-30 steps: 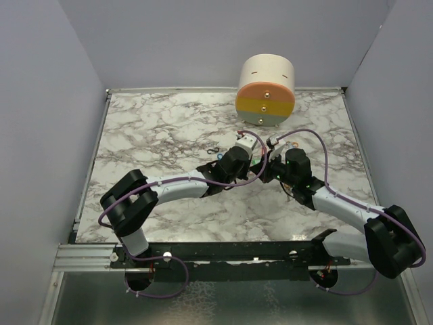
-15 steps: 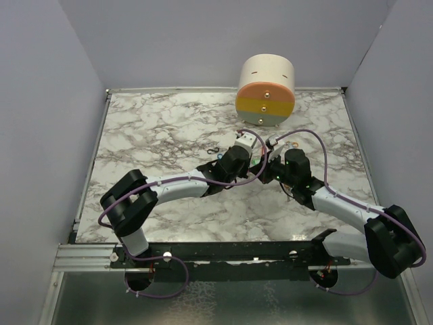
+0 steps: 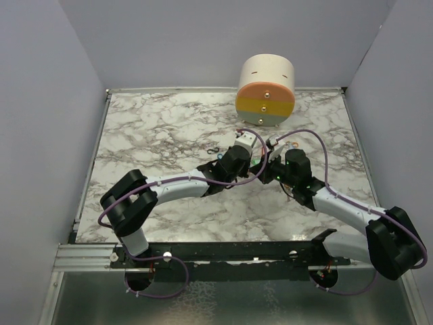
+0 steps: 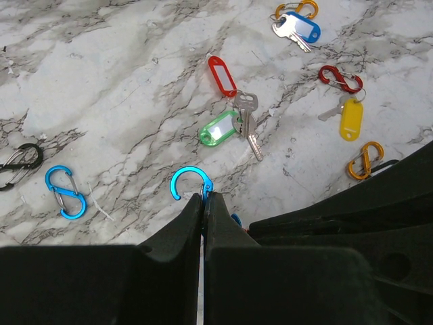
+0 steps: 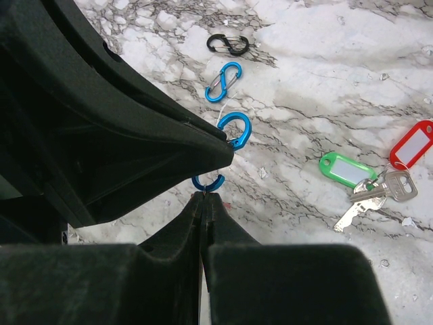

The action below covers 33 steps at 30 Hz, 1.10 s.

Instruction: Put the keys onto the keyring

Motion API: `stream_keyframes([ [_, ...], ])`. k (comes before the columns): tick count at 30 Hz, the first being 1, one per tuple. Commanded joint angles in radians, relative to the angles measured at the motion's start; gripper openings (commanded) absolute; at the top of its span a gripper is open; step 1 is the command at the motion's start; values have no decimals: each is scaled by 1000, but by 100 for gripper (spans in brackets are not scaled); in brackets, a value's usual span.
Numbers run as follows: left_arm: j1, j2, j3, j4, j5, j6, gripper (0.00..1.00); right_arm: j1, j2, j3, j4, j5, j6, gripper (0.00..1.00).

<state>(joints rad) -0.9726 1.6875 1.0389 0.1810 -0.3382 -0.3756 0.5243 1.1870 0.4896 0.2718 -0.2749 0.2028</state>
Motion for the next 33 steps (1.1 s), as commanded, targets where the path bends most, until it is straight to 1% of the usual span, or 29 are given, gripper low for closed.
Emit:
stream_keyframes([
  [1, 7, 7, 20, -3, -47, -7, 0, 6, -22, 22, -25, 3, -16, 1],
  [6, 10, 33, 29, -13, -49, -11, 0, 6, -25, 23, -26, 2, -16, 1],
  [8, 11, 38, 33, -16, -51, -14, 4, 6, -24, 23, -26, 2, -16, 1],
  [9, 11, 38, 35, -16, -52, -16, 6, 7, -24, 23, -26, 2, -16, 1],
  [11, 11, 39, 37, -17, -57, -22, 15, 7, -22, 22, -26, 1, -16, 1],
  [15, 15, 43, 43, -25, -78, -40, 28, 8, -22, 21, -28, 1, -15, 1],
  [16, 17, 44, 47, -28, -83, -45, 29, 7, -24, 20, -29, 2, -14, 1],
  [19, 26, 48, 52, -39, -102, -64, 44, 8, -27, 19, -31, 4, -14, 1],
  [21, 32, 48, 51, -41, -108, -75, 52, 7, -27, 18, -32, 6, -15, 1],
  [27, 59, 5, 23, -53, -160, -114, 64, 7, -28, 19, -34, 15, -14, 1],
  [33, 77, -112, -78, -36, -248, -128, 81, 8, -20, 23, -34, 27, -12, 1],
])
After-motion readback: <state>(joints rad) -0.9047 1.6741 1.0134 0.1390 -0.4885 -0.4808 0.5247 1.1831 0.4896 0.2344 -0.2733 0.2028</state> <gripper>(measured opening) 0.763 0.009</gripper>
